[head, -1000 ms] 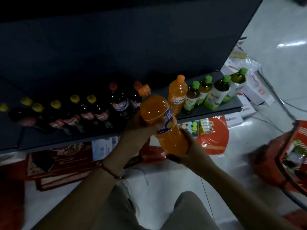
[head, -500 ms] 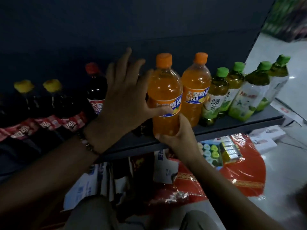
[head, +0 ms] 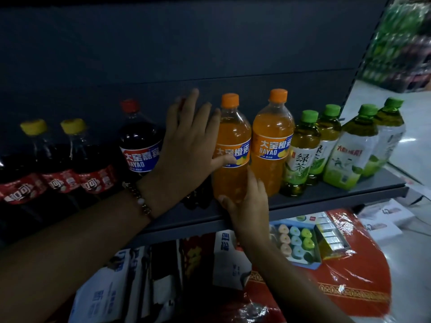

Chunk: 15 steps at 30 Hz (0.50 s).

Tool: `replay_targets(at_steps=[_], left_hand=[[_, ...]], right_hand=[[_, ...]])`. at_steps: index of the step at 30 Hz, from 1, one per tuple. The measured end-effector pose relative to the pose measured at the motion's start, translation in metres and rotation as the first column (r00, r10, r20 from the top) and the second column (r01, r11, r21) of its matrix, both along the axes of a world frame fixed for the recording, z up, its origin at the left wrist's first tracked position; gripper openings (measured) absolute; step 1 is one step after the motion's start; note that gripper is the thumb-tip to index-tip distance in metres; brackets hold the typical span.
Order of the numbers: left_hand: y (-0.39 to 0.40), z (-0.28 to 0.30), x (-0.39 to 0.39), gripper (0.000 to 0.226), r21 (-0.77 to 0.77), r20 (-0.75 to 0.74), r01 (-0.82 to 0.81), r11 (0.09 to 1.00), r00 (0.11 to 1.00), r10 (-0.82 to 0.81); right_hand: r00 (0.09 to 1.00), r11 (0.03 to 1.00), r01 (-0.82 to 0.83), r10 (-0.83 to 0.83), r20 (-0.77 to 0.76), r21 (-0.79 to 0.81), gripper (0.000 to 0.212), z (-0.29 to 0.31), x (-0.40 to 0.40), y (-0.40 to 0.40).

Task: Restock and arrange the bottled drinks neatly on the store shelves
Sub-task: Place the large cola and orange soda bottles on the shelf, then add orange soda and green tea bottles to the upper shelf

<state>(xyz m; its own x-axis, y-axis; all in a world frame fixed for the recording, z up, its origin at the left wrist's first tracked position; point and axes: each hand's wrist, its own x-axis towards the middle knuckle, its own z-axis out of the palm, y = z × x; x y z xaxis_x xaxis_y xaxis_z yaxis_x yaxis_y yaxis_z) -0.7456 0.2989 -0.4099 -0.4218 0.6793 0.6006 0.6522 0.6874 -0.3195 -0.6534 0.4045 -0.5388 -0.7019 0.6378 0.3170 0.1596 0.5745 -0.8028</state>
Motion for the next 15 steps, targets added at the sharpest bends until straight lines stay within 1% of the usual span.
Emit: replay_targets(at_steps=[5,9,11,13,15], left_hand=[[0.003,-0.008,-0.003,0.096,0.025,-0.024,-0.024,0.999,0.999,0.025],[0.002,-0.015,-0.001,0.1,-0.02,-0.038,-0.069,0.997,0.997,0.068],[-0.003,-0.017,0.004,0.1,-0.022,-0.025,-0.05,0.999,0.998,0.049],[-0.008,-0.019,0.011,0.095,0.016,-0.003,0.002,1.0,1.0,-0.002],[-0.006,-0.02,0.023,0.09,0.064,0.011,0.069,0.996,0.997,-0.07]], right_hand=[[0.999,0.996,-0.051,0.05,0.011,0.072,0.091,-0.006,-0.001,0.0],[0.992,0.987,-0.126,0.124,0.028,0.099,0.091,-0.008,0.002,0.005],[0.983,0.977,-0.181,0.178,0.034,0.115,0.089,-0.003,0.01,0.011],[0.973,0.961,-0.229,0.223,0.051,0.157,0.085,0.006,0.023,0.017],[0.97,0.934,-0.244,0.234,0.073,0.26,0.077,0.022,0.04,0.027]])
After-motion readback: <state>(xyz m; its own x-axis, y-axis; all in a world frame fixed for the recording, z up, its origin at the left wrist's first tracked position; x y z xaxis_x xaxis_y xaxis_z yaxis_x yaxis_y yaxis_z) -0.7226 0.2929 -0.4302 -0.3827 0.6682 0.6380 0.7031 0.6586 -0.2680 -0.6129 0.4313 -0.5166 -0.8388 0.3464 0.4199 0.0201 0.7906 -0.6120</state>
